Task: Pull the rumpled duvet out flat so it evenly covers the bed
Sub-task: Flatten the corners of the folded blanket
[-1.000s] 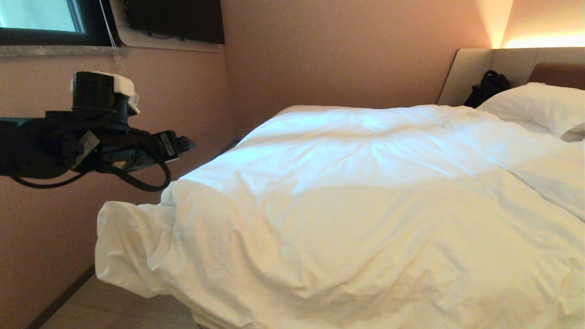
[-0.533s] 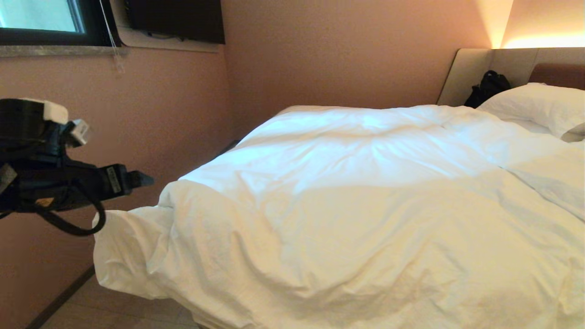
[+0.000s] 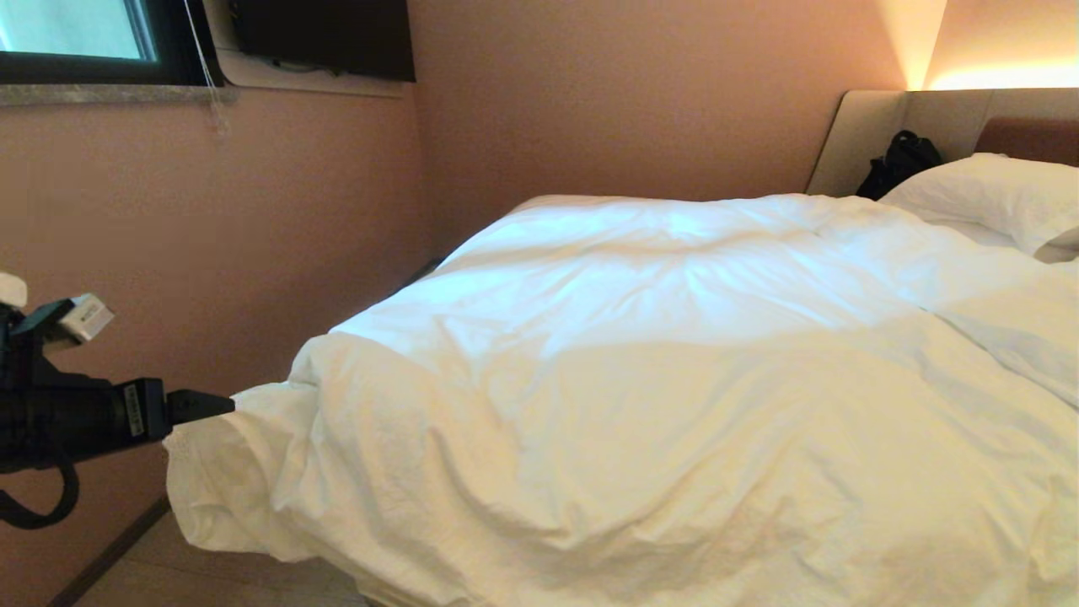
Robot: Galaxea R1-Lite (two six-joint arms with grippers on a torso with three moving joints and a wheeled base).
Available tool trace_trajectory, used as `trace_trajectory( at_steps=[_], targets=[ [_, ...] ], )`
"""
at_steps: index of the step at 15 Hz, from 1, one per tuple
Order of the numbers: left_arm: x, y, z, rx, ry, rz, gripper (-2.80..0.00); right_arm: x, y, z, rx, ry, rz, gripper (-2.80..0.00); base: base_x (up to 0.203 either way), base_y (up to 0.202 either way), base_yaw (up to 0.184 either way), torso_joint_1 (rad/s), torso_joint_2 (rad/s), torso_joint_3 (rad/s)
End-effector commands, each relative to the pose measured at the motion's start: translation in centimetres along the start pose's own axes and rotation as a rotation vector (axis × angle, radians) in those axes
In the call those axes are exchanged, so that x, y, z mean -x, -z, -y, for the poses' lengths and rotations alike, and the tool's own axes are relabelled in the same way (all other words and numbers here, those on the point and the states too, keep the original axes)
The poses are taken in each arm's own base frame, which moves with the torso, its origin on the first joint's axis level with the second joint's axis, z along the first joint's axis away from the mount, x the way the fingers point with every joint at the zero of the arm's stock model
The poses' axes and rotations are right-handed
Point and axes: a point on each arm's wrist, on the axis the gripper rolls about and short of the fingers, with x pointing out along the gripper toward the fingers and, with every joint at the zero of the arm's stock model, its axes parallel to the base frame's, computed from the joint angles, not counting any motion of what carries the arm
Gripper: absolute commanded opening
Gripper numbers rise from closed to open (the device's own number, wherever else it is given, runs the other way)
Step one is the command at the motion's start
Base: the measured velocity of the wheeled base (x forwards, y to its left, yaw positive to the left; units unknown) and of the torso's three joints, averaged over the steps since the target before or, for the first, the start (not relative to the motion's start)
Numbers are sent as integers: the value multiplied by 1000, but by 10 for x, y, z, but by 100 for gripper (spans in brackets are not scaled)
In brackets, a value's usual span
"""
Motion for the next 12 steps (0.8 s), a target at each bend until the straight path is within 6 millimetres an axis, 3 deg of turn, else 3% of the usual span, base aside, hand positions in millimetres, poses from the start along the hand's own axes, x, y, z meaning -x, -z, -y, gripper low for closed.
trace_trajectory(
  at_steps=[1, 3, 6, 12],
  targets=[
    [-14, 5, -6, 27, 2, -53, 0, 0, 0, 0, 1, 0, -1, -280, 0, 0, 0, 0, 0, 0],
    [-30, 5, -15, 61, -8, -93, 0, 0, 0, 0, 1, -1, -1, -280, 0, 0, 0, 0, 0, 0],
    [-39, 1, -23, 121, -55, -97, 0, 0, 0, 0, 1, -1, -1, -280, 0, 0, 0, 0, 0, 0],
    [-87, -3, -46, 173, -156, -165, 0, 0, 0, 0, 1, -1, -1, -280, 0, 0, 0, 0, 0, 0]
  ],
)
